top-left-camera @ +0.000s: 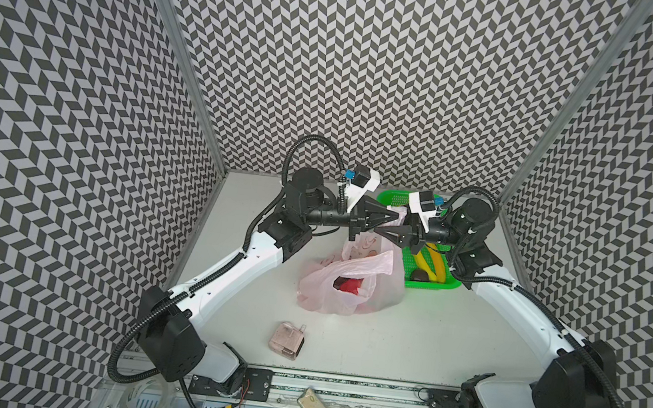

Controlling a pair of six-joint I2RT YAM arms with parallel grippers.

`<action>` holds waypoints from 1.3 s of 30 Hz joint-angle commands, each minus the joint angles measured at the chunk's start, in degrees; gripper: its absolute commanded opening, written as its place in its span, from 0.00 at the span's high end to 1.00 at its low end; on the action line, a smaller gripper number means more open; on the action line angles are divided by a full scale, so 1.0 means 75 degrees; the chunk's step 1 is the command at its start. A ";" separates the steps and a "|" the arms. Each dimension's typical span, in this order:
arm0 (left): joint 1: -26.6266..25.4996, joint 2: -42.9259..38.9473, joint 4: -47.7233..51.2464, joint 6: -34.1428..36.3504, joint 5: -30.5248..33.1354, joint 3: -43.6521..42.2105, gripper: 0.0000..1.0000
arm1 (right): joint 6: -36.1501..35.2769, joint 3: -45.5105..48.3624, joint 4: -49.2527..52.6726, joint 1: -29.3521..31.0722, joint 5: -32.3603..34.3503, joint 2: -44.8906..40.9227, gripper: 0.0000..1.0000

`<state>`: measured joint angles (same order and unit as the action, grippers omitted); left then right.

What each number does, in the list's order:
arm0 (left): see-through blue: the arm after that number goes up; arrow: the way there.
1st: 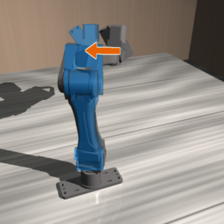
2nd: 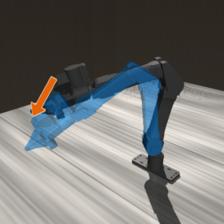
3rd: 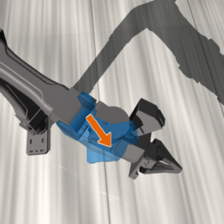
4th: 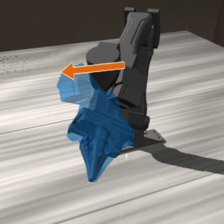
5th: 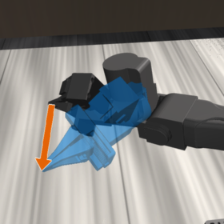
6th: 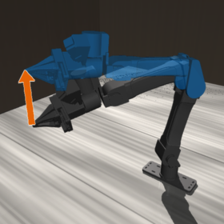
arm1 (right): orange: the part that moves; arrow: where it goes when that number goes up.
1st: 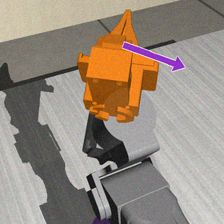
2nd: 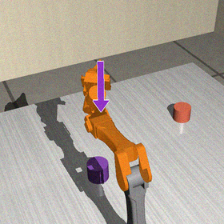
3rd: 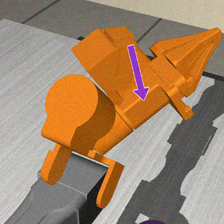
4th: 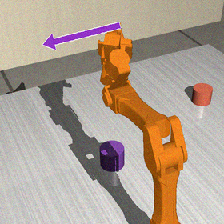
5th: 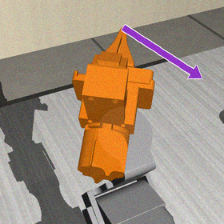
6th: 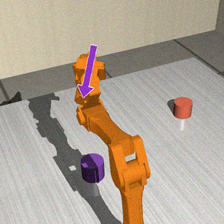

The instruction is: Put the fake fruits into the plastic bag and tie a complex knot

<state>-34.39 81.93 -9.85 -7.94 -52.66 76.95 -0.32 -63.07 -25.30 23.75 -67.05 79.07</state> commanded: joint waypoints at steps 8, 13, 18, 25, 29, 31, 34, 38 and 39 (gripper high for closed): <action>0.0270 -0.0221 -0.0790 -0.0341 -0.0332 0.0151 1.00 | -0.0354 0.0920 -0.0175 0.0054 -0.0248 -0.0262 0.80; 0.0308 -0.0189 -0.0843 -0.0372 -0.0338 0.0292 1.00 | -0.0373 0.1274 -0.0017 0.0045 -0.0230 -0.0219 0.86; 0.0388 -0.0162 -0.0901 -0.0486 -0.0356 0.0358 1.00 | -0.0311 0.1501 0.0027 0.0041 0.0002 -0.0210 0.95; 0.0908 -0.0634 -0.0807 -0.0564 -0.0420 0.0146 0.71 | -0.0436 0.1484 0.0420 -0.0013 0.0443 -0.0380 1.00; 0.1493 -0.1239 -0.0147 -0.0190 -0.0562 -0.0261 0.56 | -0.0473 0.1381 0.0490 -0.0083 0.0392 -0.0423 1.00; 0.1880 -0.1665 0.0309 0.0092 -0.0560 -0.0635 0.50 | -0.0472 0.1365 0.0490 -0.0119 0.0394 -0.0468 1.00; 0.2420 -0.2223 0.0568 0.0174 -0.0592 -0.1301 0.44 | -0.0427 0.1343 0.0467 -0.0233 0.0420 -0.0504 1.00; 0.2547 -0.2804 0.0979 0.0914 -0.0699 -0.2188 0.30 | -0.0332 0.1342 0.0403 -0.0397 0.0399 -0.0544 1.00; 0.2547 -0.2943 0.0968 0.1119 -0.0796 -0.2443 0.26 | -0.0321 0.1343 0.0408 -0.0405 0.0386 -0.0555 1.00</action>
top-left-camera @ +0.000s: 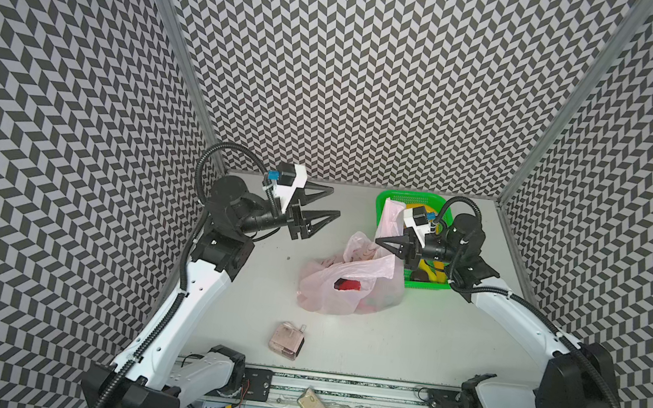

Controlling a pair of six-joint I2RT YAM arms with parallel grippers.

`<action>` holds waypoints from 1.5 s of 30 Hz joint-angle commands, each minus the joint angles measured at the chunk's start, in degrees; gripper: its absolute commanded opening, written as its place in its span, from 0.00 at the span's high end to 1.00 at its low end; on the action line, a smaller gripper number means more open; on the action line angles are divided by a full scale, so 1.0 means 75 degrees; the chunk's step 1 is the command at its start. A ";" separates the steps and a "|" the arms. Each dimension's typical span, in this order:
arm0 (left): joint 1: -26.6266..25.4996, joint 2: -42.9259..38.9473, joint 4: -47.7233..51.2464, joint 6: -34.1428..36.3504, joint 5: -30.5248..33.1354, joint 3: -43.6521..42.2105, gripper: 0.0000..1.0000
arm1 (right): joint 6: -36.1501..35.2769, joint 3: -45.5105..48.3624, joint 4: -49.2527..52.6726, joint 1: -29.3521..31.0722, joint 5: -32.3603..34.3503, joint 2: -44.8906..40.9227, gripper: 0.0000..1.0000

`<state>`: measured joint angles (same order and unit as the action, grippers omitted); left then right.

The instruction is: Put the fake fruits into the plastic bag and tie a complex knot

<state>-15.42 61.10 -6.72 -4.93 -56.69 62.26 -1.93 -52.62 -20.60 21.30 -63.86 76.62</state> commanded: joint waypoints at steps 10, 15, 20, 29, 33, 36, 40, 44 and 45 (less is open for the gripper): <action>-0.0193 -0.0549 0.1272 0.2681 -0.0455 -0.1394 0.05 | 0.0000 -0.0003 -0.0367 -0.0109 -0.0203 -0.0224 1.00; -0.0596 -0.0254 0.1906 0.3447 -0.0462 -0.1457 0.03 | -0.0021 -0.0005 -0.0356 -0.0109 -0.0245 -0.0254 1.00; -0.0955 0.0040 0.2207 0.3755 -0.0430 -0.1469 0.02 | 0.0010 0.0008 -0.0362 -0.0109 -0.0263 -0.0300 1.00; -0.1589 0.0611 0.2533 0.4014 -0.0274 -0.1364 0.05 | 0.0006 -0.0003 -0.0343 -0.0109 -0.0228 -0.0361 1.00; -0.1844 0.0801 0.2714 0.4148 -0.0366 -0.1306 0.07 | -0.0001 0.0010 -0.0347 -0.0108 -0.0216 -0.0375 1.00; -0.2035 0.0984 0.2818 0.4184 -0.0159 -0.1207 0.07 | 0.0024 0.0008 -0.0363 -0.0109 -0.0222 -0.0375 1.00; -0.2225 0.1363 0.2888 0.4150 0.0042 -0.0984 0.08 | 0.0089 0.0026 -0.0440 -0.0102 -0.0262 -0.0394 1.00; -0.2508 0.1865 0.3178 0.4190 0.0286 -0.0561 0.09 | 0.0105 0.0054 -0.0460 -0.0101 -0.0252 -0.0434 1.00; -0.2607 0.2006 0.3309 0.4247 0.0356 -0.0428 0.09 | 0.0104 0.0062 -0.0464 -0.0100 -0.0258 -0.0448 1.00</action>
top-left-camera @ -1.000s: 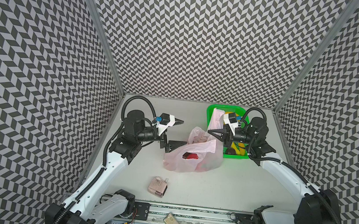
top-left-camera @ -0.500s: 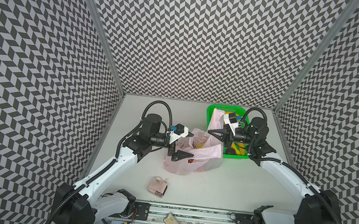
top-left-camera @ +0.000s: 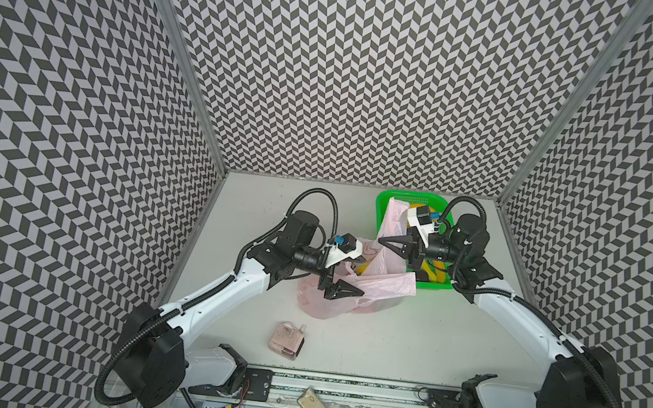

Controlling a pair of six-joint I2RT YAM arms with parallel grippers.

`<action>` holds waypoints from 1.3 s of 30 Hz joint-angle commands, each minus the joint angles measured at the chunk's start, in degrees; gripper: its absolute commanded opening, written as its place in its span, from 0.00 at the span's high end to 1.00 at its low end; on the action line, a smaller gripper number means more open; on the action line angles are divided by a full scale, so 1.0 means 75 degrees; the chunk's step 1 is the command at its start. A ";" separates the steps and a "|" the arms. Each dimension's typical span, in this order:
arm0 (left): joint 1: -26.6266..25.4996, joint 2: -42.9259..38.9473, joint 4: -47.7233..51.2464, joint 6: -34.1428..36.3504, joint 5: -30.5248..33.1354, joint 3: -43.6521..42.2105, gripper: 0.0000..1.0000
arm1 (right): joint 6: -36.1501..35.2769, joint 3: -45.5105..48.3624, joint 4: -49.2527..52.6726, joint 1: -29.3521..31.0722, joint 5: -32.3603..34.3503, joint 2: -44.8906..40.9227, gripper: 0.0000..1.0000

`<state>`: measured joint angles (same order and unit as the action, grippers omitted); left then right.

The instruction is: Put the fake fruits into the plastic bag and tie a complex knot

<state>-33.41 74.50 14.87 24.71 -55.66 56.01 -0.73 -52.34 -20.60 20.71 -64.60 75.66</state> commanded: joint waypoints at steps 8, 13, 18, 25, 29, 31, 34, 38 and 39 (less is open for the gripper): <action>-0.0799 0.1121 0.1271 0.0669 0.0604 0.1035 0.16 | -0.0159 0.0029 -0.0331 -0.0026 0.0027 -0.0455 1.00; -0.0924 0.1424 0.1596 0.0842 0.0684 0.1279 0.38 | -0.0149 -0.0019 -0.0218 -0.0031 0.0162 -0.0507 1.00; -0.0895 0.1359 0.1686 0.0900 0.0643 0.1476 0.69 | -0.0149 0.0010 -0.0177 -0.0048 0.0337 -0.0561 1.00; -0.0655 0.0415 0.0939 0.0725 0.0701 0.0937 0.79 | 0.0128 0.0153 -0.0257 -0.0207 0.1089 -0.0758 1.00; -0.0316 -0.0384 0.0035 0.0207 0.0593 0.0264 0.90 | 0.0694 0.0301 -0.0648 -0.0540 0.1383 -0.0792 1.00; -0.0188 -0.0814 -0.0556 -0.0095 0.0558 -0.0140 0.93 | 0.0974 0.0360 -0.0833 -0.0693 0.1400 -0.0764 1.00; -0.0004 -0.1369 -0.1441 -0.0535 0.0508 -0.0729 1.00 | 0.1136 0.0459 -0.1027 -0.0779 0.1412 -0.0761 1.00; 0.0443 -0.1964 -0.2697 -0.1532 0.0430 -0.1360 1.00 | 0.0971 0.0517 -0.0948 -0.0785 0.1363 -0.0846 1.00; 0.0562 -0.2103 -0.2912 -0.1726 0.0430 -0.1477 1.00 | 0.0926 0.0521 -0.0907 -0.0786 0.1339 -0.0868 1.00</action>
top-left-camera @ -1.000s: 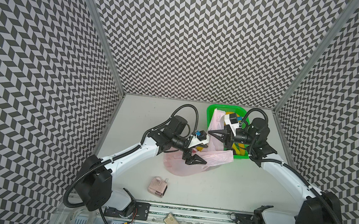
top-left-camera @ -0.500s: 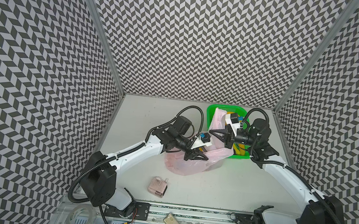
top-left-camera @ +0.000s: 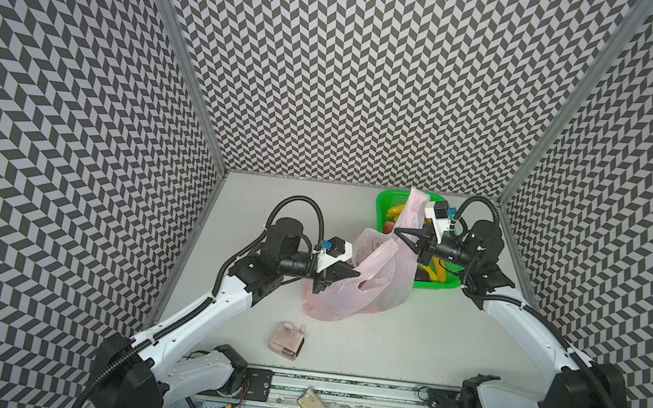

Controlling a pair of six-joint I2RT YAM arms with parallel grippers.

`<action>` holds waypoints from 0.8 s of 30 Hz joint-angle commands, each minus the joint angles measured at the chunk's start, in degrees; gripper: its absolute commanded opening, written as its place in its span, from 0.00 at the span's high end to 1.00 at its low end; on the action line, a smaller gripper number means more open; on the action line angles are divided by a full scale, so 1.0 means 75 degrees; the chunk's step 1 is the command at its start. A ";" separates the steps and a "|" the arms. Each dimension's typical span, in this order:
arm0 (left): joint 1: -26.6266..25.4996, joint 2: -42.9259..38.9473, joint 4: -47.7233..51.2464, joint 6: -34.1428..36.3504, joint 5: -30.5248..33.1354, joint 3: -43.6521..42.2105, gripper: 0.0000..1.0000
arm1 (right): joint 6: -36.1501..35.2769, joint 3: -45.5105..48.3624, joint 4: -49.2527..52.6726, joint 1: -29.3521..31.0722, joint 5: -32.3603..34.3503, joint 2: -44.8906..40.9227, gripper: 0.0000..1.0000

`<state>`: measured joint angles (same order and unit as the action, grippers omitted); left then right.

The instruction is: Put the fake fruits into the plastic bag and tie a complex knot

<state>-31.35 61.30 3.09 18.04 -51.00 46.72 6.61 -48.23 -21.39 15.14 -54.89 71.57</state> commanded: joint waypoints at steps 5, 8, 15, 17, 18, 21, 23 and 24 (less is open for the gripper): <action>0.1055 -0.1019 -0.2351 -0.1690 -0.0123 -0.0703 1.00 | -0.0493 -0.0126 -0.0229 -0.0038 0.0311 -0.0533 1.00; 0.1559 -0.1222 -0.2874 -0.2235 0.0001 -0.0831 1.00 | -0.0434 -0.0074 -0.0230 -0.0046 0.0683 -0.0692 1.00; 0.2211 -0.1310 -0.3909 -0.3222 0.0507 -0.1055 1.00 | -0.0471 -0.0077 0.0213 -0.0117 0.1494 -0.1042 1.00; 0.2223 -0.1289 -0.4055 -0.3240 0.0576 -0.1096 1.00 | -0.0495 0.0004 0.0198 -0.0177 0.1595 -0.1136 1.00; 0.2229 -0.1283 -0.4021 -0.3202 0.0621 -0.1075 1.00 | -0.0495 0.0030 0.0186 -0.0195 0.1673 -0.1175 1.00; 0.2230 -0.1241 -0.3774 -0.2886 0.0808 -0.1011 1.00 | -0.0563 0.0049 0.0222 -0.0196 0.1685 -0.1200 1.00; 0.2224 -0.1275 -0.3760 -0.2804 0.1014 -0.1033 1.00 | -0.0621 0.0015 0.0332 -0.0193 0.1716 -0.1217 1.00; 0.2227 -0.1304 -0.3803 -0.2835 0.1179 -0.1057 1.00 | -0.0635 0.0009 0.0391 -0.0210 0.1828 -0.1231 1.00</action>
<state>-14.96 52.38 -22.70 -3.53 -45.43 38.63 3.49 -47.66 -15.03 14.09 -43.72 64.34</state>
